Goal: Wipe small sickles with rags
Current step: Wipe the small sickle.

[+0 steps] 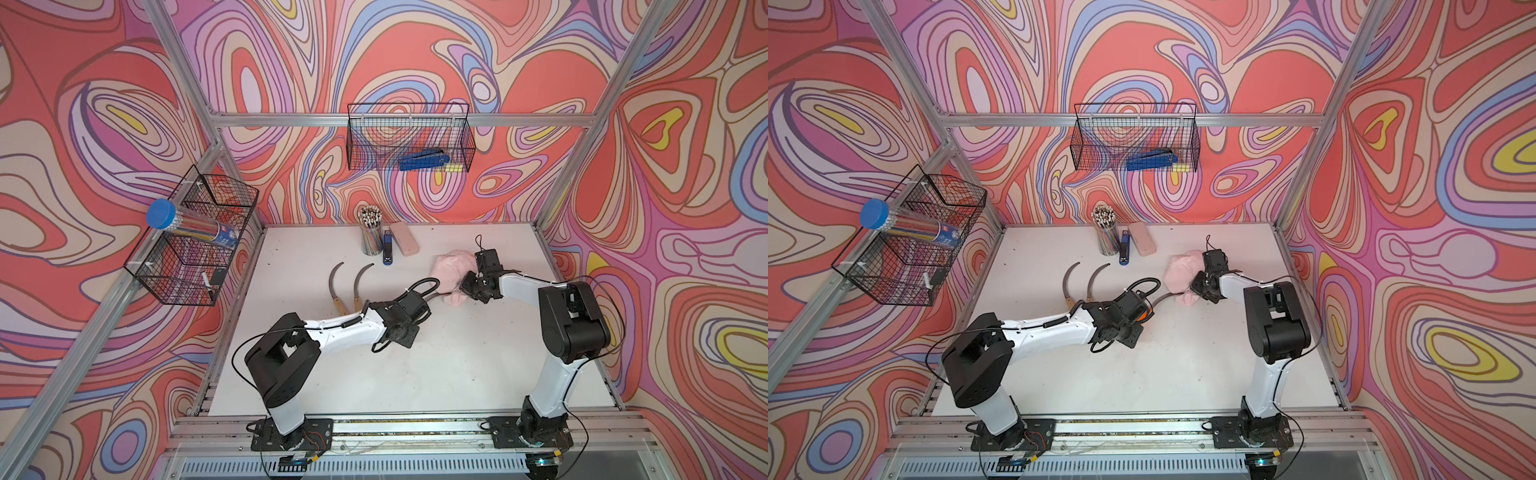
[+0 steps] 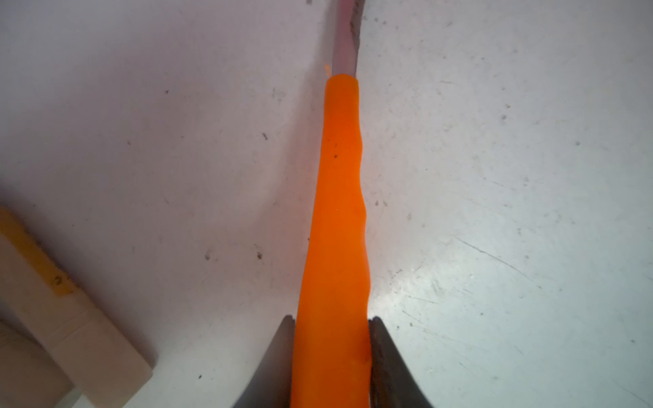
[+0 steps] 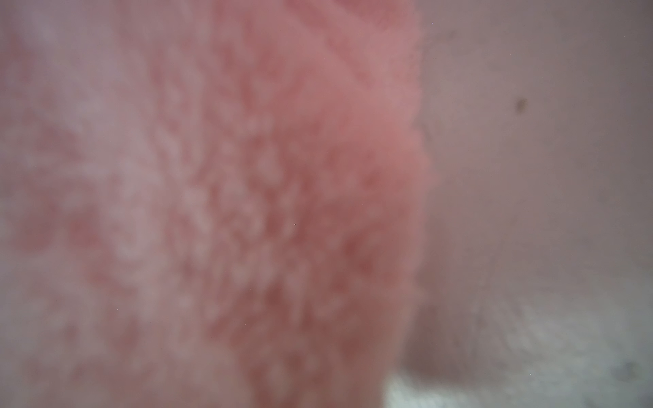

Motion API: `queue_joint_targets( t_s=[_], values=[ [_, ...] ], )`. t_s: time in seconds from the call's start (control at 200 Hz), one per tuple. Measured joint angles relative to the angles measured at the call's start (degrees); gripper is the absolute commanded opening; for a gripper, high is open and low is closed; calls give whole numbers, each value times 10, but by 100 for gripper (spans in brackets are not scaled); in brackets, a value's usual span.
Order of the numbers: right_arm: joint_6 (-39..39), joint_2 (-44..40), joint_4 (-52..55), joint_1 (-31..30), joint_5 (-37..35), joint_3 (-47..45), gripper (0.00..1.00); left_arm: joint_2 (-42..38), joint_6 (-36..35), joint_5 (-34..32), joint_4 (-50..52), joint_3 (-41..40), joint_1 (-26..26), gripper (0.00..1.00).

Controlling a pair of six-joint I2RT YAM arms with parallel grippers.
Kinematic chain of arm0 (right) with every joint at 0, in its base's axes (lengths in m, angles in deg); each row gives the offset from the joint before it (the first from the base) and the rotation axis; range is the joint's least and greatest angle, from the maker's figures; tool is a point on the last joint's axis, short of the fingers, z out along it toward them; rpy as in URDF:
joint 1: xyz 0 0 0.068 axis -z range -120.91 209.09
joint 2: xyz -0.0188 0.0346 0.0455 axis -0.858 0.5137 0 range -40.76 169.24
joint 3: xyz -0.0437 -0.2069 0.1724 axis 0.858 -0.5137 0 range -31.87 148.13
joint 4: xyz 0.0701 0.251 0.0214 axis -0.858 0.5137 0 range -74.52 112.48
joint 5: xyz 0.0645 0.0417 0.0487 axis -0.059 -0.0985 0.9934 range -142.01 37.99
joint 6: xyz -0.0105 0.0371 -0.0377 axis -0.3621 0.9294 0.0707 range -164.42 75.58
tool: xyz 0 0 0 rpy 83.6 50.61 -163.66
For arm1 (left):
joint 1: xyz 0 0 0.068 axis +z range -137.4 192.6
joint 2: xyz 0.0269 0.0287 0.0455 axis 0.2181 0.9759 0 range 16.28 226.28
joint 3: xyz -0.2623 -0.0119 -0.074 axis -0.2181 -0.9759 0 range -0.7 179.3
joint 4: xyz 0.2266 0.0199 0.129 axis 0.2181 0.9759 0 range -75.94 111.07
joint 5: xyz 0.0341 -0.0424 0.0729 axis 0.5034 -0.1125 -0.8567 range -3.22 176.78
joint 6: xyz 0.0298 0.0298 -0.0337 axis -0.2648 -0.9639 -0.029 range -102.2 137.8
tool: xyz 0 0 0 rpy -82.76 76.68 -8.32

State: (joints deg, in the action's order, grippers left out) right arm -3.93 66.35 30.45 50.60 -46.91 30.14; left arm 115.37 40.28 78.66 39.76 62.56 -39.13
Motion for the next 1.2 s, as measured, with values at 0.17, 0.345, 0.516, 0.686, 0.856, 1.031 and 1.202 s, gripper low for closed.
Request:
queue_joint_targets(
  t_s=[0.17,0.345,0.516,0.686,0.856,1.031,1.202],
  values=[
    [-13,-8,10,-27,-19,-4,0,0,1,-3,18,0,2,0],
    [-40,21,56,-75,-36,48,0,0,16,-24,26,-2,11,0],
    [-74,50,95,-167,-89,115,0,-1,22,-35,29,-5,15,0],
    [-92,39,118,-206,-130,123,0,-1,23,-37,30,-5,15,0],
    [-89,-16,138,-163,-144,102,0,-1,27,-48,34,-5,15,0],
    [-85,-92,146,-106,-131,113,0,-3,27,-48,32,-8,15,0],
    [-94,-46,138,-121,-55,204,0,-12,26,-44,32,-13,15,0]
  ],
)
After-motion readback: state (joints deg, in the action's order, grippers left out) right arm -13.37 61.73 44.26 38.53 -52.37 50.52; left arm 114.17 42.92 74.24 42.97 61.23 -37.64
